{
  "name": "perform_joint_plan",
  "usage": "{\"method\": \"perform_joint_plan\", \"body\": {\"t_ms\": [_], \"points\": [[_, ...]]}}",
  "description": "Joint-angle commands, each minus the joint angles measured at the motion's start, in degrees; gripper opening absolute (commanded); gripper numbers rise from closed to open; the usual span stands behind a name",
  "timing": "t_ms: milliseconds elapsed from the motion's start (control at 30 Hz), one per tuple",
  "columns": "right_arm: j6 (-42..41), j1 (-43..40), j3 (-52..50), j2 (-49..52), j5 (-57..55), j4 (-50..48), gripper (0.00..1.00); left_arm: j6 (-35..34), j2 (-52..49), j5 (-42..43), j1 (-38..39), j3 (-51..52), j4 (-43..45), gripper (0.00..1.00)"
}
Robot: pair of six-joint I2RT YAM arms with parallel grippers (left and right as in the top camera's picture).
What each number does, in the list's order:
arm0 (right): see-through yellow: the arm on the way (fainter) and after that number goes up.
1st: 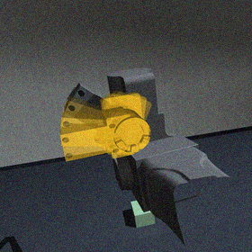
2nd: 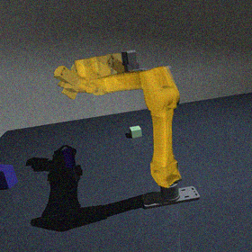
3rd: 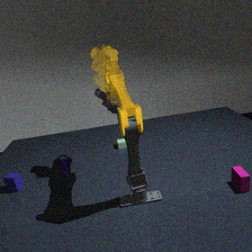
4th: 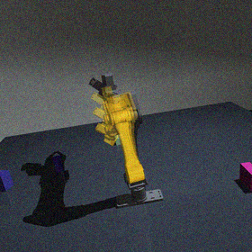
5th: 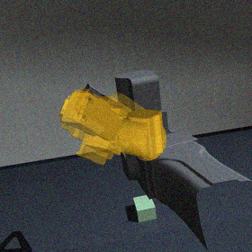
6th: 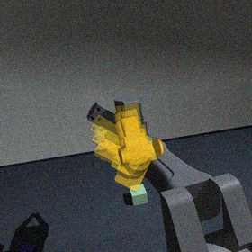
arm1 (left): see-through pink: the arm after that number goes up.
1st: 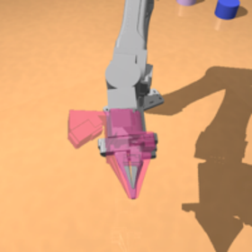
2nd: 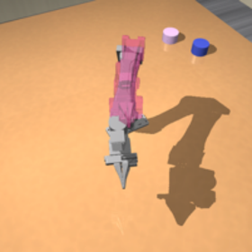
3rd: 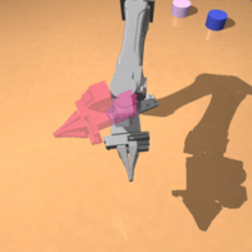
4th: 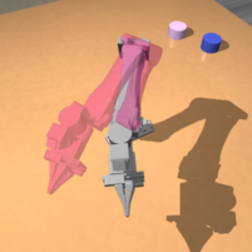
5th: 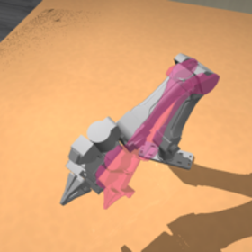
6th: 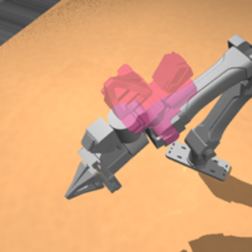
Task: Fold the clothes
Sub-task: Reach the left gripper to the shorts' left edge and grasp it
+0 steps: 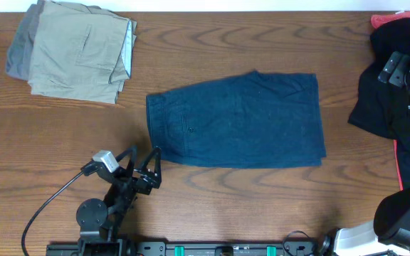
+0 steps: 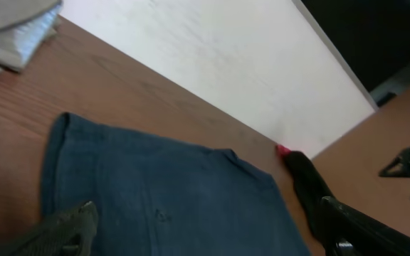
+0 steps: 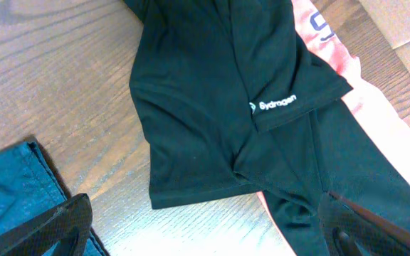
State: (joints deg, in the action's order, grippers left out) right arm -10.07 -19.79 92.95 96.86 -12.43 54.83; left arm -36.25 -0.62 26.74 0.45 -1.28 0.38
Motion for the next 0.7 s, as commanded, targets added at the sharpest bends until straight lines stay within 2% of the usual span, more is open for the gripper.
{"method": "perform_joint_plan", "body": {"t_ms": [0,100,200,333,467,567,667], "points": [[-0.6,-0.1,0.7,-0.3,-0.2,0.1,0.99,2.7,-0.1,3.3,0.1,-2.6,-1.0,0.98],[-0.6,-0.1,0.7,-0.3,-0.2,0.1,0.99,9.9,-3.0,2.5,0.1,-8.2,-3.5,0.98],[-0.6,-0.1,0.7,-0.3,-0.2,0.1,0.99,15.9,-9.8,-1.7,0.1,-16.6,-11.3,0.98],[-0.6,-0.1,0.7,-0.3,-0.2,0.1,0.99,25.0,-24.3,-8.1,0.1,-30.6,-24.5,0.98],[-0.6,-0.1,0.7,-0.3,-0.2,0.1,0.99,28.5,-41.2,-15.9,0.1,-46.0,-39.9,0.98],[-0.6,-0.1,0.7,-0.3,-0.2,0.1,0.99,29.1,-53.9,-16.3,0.1,-57.0,-51.2,0.98],[-0.6,-0.1,0.7,-0.3,-0.2,0.1,0.99,29.1,-63.7,-16.3,0.1,-63.6,-56.5,0.98]]}}
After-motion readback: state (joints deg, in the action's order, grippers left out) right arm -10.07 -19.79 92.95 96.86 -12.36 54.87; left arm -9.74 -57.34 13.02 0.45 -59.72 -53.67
